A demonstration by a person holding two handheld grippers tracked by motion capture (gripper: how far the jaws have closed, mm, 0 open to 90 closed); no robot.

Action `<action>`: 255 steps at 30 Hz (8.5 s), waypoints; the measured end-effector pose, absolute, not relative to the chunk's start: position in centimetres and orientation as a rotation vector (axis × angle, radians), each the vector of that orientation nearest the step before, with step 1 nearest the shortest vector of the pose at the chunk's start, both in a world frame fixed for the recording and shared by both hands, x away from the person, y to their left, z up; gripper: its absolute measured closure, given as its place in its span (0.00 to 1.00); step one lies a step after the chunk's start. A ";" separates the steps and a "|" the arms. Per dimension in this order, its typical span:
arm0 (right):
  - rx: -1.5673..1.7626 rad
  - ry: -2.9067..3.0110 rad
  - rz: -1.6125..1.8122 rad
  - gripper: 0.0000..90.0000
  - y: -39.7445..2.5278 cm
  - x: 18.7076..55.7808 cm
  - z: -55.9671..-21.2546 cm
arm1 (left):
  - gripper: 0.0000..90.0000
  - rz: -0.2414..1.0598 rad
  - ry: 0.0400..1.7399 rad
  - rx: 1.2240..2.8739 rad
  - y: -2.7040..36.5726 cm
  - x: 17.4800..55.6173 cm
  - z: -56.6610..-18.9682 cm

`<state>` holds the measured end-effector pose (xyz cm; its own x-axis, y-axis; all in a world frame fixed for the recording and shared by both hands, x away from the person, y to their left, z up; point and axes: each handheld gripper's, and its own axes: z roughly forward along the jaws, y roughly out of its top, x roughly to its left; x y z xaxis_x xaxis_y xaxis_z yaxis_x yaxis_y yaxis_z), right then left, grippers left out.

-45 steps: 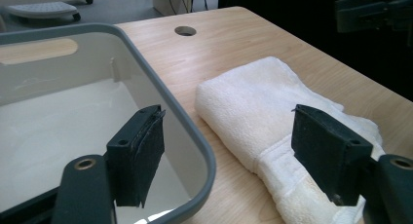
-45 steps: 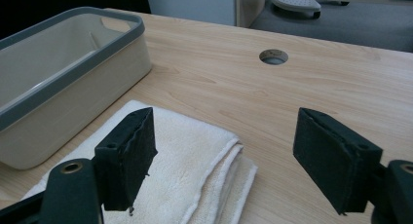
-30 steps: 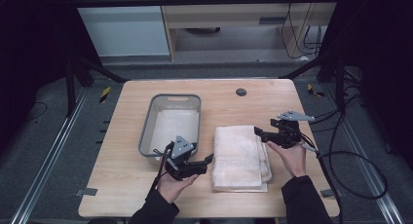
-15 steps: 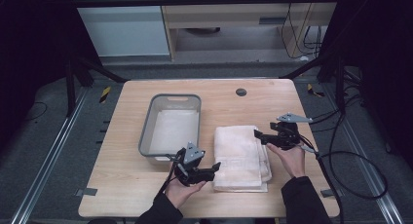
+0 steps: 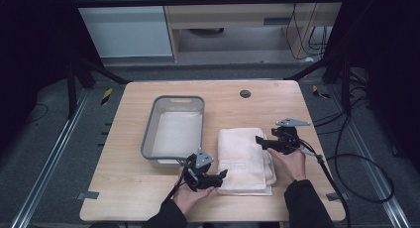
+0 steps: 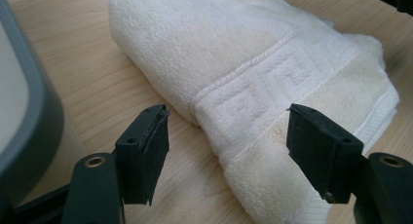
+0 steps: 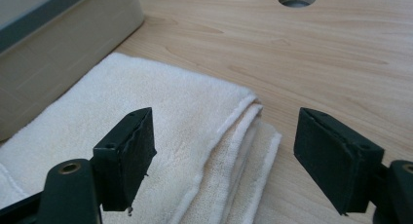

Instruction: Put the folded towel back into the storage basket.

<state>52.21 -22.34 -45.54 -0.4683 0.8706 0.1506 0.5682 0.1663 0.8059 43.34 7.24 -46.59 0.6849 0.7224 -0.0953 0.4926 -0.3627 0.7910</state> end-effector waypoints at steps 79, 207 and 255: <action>1.556 2.270 1.235 0.74 -21.1 52.9 -47.9 | 0.82 0.062 0.988 2.099 5.8 45.5 -48.9; 1.135 2.023 1.548 0.74 -4.6 54.5 -31.2 | 0.83 0.484 1.046 1.740 22.8 45.3 -34.2; 1.201 2.076 1.441 0.73 1.5 57.7 -36.5 | 0.83 0.526 1.211 1.831 26.5 48.5 -38.0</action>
